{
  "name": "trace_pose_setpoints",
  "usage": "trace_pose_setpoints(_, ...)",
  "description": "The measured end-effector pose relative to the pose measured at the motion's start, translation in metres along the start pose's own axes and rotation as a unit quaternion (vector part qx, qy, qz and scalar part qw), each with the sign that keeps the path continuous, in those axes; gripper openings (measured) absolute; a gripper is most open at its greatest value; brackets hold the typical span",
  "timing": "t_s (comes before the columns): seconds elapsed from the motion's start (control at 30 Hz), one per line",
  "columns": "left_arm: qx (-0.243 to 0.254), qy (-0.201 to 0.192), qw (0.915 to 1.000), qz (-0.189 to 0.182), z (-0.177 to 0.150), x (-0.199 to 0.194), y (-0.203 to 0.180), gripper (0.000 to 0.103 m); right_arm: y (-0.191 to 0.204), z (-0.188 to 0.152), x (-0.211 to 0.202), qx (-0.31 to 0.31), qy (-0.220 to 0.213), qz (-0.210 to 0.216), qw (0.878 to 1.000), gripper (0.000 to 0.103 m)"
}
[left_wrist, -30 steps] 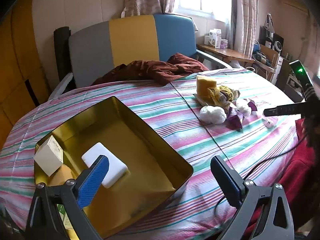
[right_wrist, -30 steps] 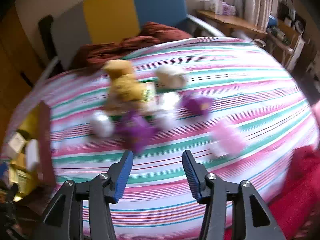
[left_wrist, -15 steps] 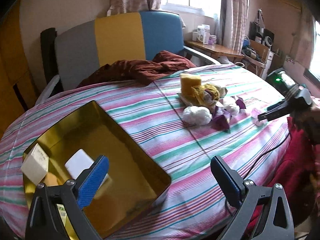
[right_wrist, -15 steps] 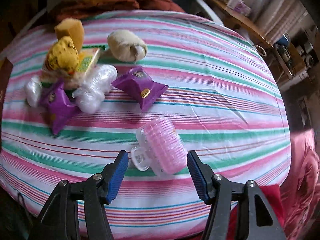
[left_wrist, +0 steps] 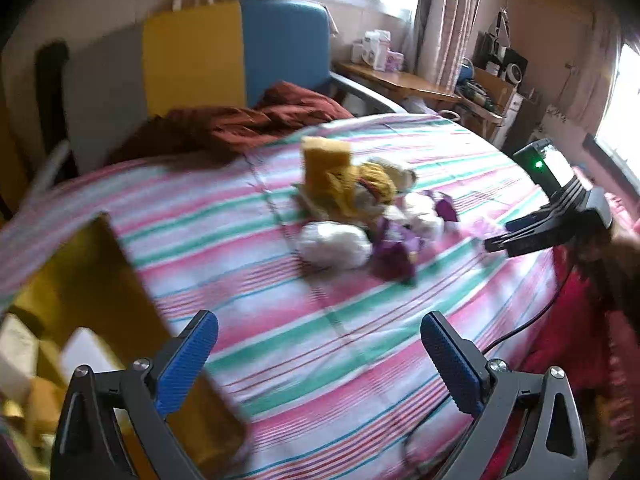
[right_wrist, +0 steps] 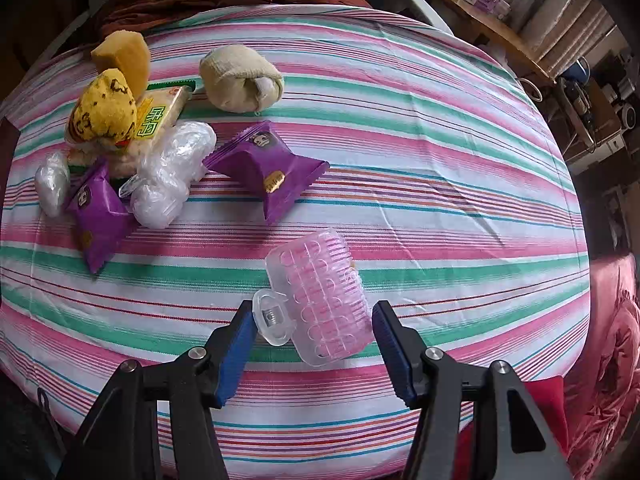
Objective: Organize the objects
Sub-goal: 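Grasp the pink hair roller with the right gripper while the left gripper grasps the plastic-wrapped balls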
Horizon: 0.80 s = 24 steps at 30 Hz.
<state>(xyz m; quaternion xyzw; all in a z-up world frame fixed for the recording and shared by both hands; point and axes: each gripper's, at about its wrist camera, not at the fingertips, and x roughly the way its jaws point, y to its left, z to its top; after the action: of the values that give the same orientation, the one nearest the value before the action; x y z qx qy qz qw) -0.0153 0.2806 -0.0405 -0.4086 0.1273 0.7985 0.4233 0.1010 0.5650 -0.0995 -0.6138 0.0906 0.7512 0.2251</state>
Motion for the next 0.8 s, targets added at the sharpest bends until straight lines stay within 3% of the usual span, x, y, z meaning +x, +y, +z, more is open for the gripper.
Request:
trace_pose_setpoints(0.1, -0.015, 0.023, 0.999, -0.035, 0.01, 0.021, -0.009, 0.097, -0.003, 0.0, -0.002, 0.01, -0.002, 0.008, 1.0, 0.06)
trace_pose_setpoints(0.3, -0.07, 0.067, 0.9943, -0.045, 0.026, 0.065, -0.005, 0.091, -0.012, 0.0, -0.003, 0.029, -0.004, 0.026, 0.999, 0.06)
trace_pose_setpoints(0.63, -0.076, 0.078, 0.994, 0.012, 0.054, 0.115, 0.008, 0.095, -0.019, -0.002, -0.006, 0.039, -0.001, 0.042, 0.998, 0.062)
trace_pose_setpoints(0.73, -0.083, 0.095, 0.9919, -0.003, 0.056, 0.132, 0.013, 0.085, -0.018, -0.004, -0.006, 0.041, 0.002, 0.044, 0.998, 0.062)
trace_pose_setpoints(0.8, -0.077, 0.108, 0.9912, -0.004, 0.055, 0.14, 0.015, 0.063, -0.018, -0.004, -0.005, 0.04, 0.006, 0.044, 0.998, 0.062)
